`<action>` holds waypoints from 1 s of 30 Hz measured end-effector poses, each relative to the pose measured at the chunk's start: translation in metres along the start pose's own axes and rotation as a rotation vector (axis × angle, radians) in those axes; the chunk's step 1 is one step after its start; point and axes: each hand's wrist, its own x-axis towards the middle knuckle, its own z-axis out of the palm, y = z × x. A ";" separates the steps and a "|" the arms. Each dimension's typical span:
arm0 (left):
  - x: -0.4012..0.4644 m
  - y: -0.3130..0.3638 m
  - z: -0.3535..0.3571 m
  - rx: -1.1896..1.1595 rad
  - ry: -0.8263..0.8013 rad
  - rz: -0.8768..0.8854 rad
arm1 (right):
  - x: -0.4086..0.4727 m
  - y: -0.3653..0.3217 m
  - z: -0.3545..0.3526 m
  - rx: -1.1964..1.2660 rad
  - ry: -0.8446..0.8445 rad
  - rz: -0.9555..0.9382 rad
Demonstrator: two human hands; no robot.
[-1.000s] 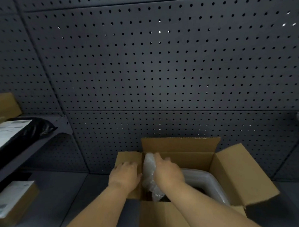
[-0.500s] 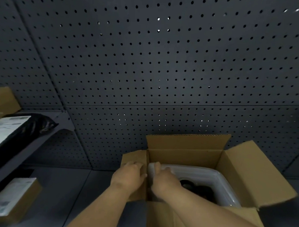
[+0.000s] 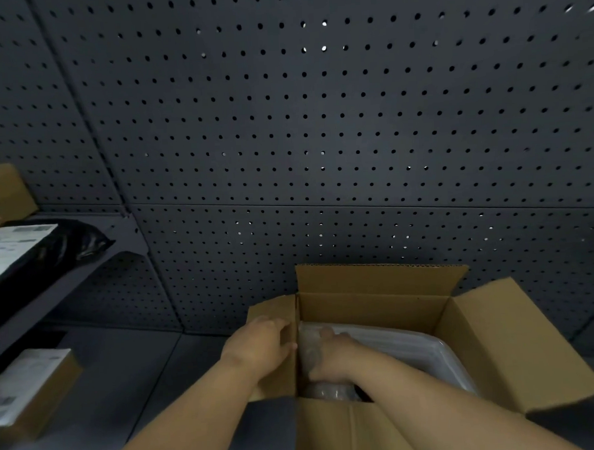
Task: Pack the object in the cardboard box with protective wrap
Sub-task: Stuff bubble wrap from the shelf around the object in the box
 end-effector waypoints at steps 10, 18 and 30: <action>0.005 0.001 -0.002 -0.042 -0.016 -0.017 | 0.022 -0.011 0.015 0.130 -0.043 0.102; 0.007 0.000 -0.003 -0.059 -0.036 -0.010 | 0.017 -0.014 0.010 -0.089 -0.135 0.004; 0.004 -0.003 -0.001 -0.088 -0.041 0.000 | 0.011 0.002 0.011 -0.444 0.029 -0.271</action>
